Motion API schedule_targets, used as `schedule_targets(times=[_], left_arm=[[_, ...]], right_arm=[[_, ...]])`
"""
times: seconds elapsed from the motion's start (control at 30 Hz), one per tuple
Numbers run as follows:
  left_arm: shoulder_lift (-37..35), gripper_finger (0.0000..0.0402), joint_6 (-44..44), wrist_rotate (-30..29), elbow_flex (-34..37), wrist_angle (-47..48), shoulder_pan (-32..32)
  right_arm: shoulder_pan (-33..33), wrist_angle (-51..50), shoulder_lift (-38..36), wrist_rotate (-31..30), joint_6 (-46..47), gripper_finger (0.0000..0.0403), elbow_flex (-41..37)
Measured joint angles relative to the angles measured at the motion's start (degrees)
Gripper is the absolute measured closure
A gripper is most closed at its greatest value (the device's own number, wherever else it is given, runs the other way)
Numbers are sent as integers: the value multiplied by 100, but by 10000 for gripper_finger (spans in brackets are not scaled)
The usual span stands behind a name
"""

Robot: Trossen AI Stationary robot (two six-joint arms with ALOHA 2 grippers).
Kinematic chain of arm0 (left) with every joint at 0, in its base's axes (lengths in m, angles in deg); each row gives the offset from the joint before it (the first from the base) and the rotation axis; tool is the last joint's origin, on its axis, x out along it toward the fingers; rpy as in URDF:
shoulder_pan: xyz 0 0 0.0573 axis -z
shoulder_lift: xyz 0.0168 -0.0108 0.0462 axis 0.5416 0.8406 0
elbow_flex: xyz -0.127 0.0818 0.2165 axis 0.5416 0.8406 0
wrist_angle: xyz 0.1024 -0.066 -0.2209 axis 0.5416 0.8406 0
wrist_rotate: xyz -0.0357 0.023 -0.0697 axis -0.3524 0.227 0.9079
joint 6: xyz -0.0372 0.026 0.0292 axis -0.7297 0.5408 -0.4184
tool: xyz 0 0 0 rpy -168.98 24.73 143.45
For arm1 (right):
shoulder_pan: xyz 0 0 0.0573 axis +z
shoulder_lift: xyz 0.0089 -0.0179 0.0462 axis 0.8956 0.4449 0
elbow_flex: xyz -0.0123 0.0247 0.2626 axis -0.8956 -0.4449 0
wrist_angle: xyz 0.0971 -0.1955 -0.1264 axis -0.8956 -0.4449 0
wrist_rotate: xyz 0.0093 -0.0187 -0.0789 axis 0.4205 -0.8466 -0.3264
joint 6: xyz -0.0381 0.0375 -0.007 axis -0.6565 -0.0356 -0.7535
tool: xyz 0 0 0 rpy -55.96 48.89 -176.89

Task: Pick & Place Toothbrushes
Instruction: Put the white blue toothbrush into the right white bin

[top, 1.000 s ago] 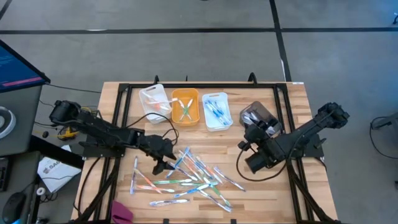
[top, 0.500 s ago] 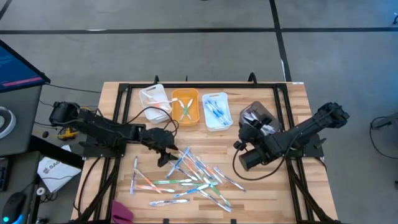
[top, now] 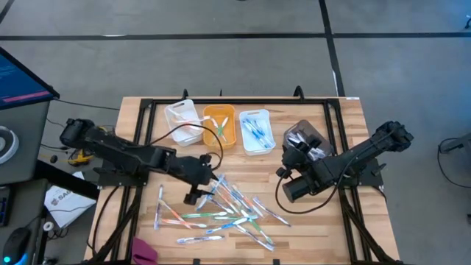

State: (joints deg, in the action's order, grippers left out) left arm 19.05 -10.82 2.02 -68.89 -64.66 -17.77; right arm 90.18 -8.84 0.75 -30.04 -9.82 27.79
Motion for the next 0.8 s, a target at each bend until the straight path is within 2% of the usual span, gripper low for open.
schedule_targets(times=[0.1, 0.23, 0.5, 0.8], left_arm=[[238, 152, -99, -427, -417, 552, 106], [713, 152, -1143, -929, -731, 1113, 68], [1491, 152, -3371, -920, -767, 1865, -168], [1688, 152, -3535, -729, -765, 1783, -257]], right_arm=[[1, 0, 0, 3, 0, 270, 0], [-1, 2, 0, 29, 0, 269, -2], [1, 19, -1, 140, -2, 270, -2], [-1, 13, -2, 145, -4, 271, -2]])
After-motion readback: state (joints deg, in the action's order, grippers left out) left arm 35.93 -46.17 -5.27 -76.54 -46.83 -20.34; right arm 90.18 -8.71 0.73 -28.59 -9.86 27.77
